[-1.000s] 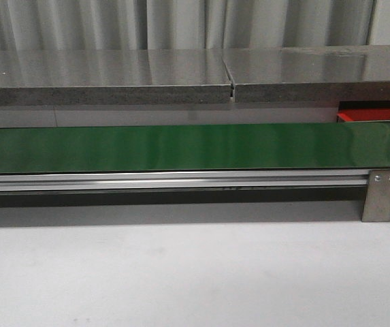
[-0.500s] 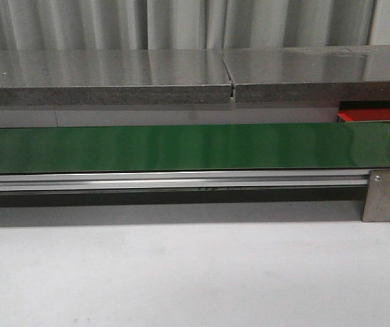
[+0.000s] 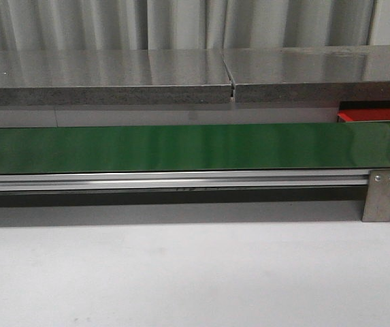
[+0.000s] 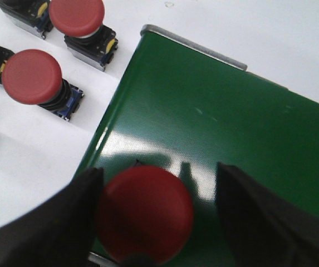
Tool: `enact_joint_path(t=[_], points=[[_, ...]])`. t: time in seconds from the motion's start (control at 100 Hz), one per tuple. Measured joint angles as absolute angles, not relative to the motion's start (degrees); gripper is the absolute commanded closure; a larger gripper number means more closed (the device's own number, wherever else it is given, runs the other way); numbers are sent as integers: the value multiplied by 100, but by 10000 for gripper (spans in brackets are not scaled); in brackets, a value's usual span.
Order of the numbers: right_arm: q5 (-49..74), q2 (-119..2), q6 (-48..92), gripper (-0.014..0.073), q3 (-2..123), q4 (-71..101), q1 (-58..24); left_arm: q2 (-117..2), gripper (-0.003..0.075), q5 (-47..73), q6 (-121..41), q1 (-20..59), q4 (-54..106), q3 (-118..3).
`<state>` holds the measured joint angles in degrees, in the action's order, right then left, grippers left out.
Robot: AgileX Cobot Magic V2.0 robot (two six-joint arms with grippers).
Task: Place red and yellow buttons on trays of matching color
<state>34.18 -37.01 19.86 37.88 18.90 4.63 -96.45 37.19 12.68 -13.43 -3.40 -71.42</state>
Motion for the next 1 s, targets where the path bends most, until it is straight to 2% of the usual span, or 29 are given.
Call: enact_joint_path(t=[0.06, 0.29, 0.64, 1.0], points=[[3418, -3701, 1986, 662, 3788, 1890, 463, -9645, 84, 3719, 1259, -1343, -313, -7142], [3418, -3701, 1986, 662, 3788, 1890, 463, -9607, 92, 3608, 1259, -1343, -254, -7142], [3418, -3701, 1986, 662, 3788, 1890, 463, -8831, 92, 3196, 1259, -1393, -240, -7142], [3418, -3701, 1986, 662, 3788, 1890, 463, -8732, 92, 3152, 1337, -2359, -285, -6808]])
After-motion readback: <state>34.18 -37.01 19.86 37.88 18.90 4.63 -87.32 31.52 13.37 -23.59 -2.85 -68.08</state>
